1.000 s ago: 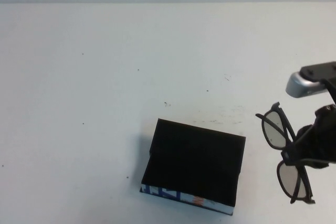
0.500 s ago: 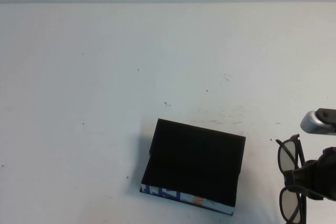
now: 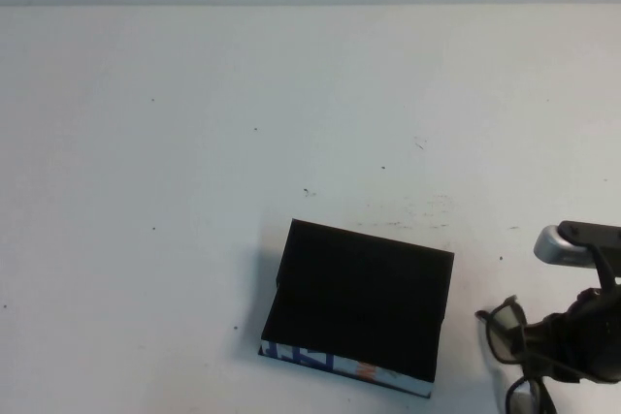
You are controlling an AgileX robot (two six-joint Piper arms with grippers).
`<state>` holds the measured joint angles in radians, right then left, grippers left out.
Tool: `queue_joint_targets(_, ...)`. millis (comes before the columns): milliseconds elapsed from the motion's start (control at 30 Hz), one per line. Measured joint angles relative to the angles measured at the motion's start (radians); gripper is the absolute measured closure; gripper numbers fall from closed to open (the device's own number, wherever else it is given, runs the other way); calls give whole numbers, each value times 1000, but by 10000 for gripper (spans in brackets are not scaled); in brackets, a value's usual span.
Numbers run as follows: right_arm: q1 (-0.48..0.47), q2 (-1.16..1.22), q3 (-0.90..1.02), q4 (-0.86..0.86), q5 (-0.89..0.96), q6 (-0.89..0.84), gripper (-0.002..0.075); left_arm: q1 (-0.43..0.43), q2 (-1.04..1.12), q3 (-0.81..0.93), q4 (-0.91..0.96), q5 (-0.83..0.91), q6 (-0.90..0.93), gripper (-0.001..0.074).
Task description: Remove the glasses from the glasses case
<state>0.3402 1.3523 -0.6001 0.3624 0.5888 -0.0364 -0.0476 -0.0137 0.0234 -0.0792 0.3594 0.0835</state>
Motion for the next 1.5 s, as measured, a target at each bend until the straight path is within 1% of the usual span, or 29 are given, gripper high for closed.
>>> queue_joint_targets(100,0,0,0,2,-13,0,588,0,0,0,0,0,0,740)
queue_joint_targets(133,0,-2,0,2,-18,0,575,0,0,0,0,0,0,740)
queue_joint_targets(200,0,-18,0,2,-25,0,558,0,0,0,0,0,0,740)
queue_joint_targets(300,0,-61,0,-5,-27,0,554,0,0,0,0,0,0,740)
queue_joint_targets(367,0,-102,0,-21,-27,0,564,0,0,0,0,0,0,740)
queue_joint_targets(400,0,-126,0,-30,-23,0,581,0,0,0,0,0,0,740)
queue_joint_targets(533,0,-240,-2,-64,5,0,700,0,0,0,0,0,0,740)
queue_joint_targets(633,0,-346,-4,-99,22,4,729,0,0,0,0,0,0,740)
queue_joint_targets(767,0,-507,-6,-175,46,16,739,0,0,0,0,0,0,740)
queue_joint_targets(1000,0,-832,2,-478,78,140,741,0,0,0,0,0,0,740)
queue_joint_targets(1100,0,-975,34,-545,63,157,741,0,0,0,0,0,0,740)
queue_joint_targets(1300,0,-1196,132,-577,45,161,741,0,0,0,0,0,0,740)
queue_joint_targets(1500,0,-1334,148,-577,50,161,742,0,0,0,0,0,0,740)
